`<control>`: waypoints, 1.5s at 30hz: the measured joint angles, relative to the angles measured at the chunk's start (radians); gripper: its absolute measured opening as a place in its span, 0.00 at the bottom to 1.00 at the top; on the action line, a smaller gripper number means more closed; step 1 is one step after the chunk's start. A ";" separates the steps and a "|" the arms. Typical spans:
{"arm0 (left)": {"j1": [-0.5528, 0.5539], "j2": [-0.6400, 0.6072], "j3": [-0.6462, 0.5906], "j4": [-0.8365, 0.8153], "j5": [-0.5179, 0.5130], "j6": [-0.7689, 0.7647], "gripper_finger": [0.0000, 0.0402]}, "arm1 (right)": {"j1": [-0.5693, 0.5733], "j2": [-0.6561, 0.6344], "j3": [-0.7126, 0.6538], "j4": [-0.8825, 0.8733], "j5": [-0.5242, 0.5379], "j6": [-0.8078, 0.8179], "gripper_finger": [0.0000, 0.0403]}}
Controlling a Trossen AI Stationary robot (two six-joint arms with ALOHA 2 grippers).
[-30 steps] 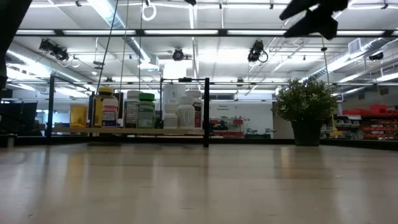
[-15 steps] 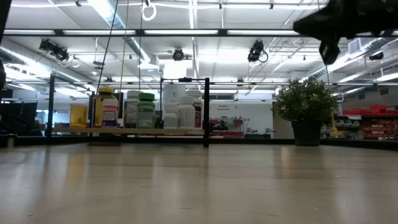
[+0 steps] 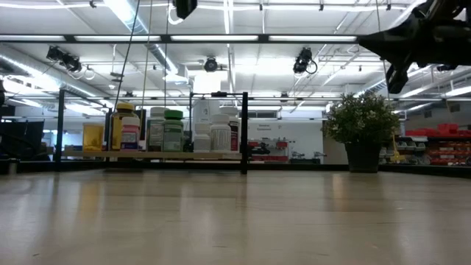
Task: Pick and place medicine bottles onto shelf by color
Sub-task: Return To Home Position
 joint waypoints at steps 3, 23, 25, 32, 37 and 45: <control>0.000 -0.072 -0.103 0.075 -0.001 -0.028 0.02 | -0.016 -0.022 -0.002 -0.003 -0.012 -0.005 0.03; -0.071 -0.418 -0.599 0.478 -0.125 -0.153 0.01 | -0.069 -0.024 -0.001 -0.013 0.022 0.003 0.03; -0.069 -0.453 -0.599 0.431 -0.126 -0.139 0.02 | -0.069 -0.021 -0.001 -0.017 0.057 0.003 0.03; -0.109 -0.540 -0.599 0.390 -0.155 -0.052 0.01 | -0.069 -0.001 -0.001 -0.024 0.084 0.000 0.01; -0.112 -0.582 -0.599 0.386 -0.160 -0.003 0.02 | -0.069 0.001 -0.001 -0.021 0.073 -0.014 0.03; -0.171 -0.586 -0.611 0.422 -0.159 0.046 0.01 | -0.069 0.001 -0.001 -0.020 0.028 -0.057 0.01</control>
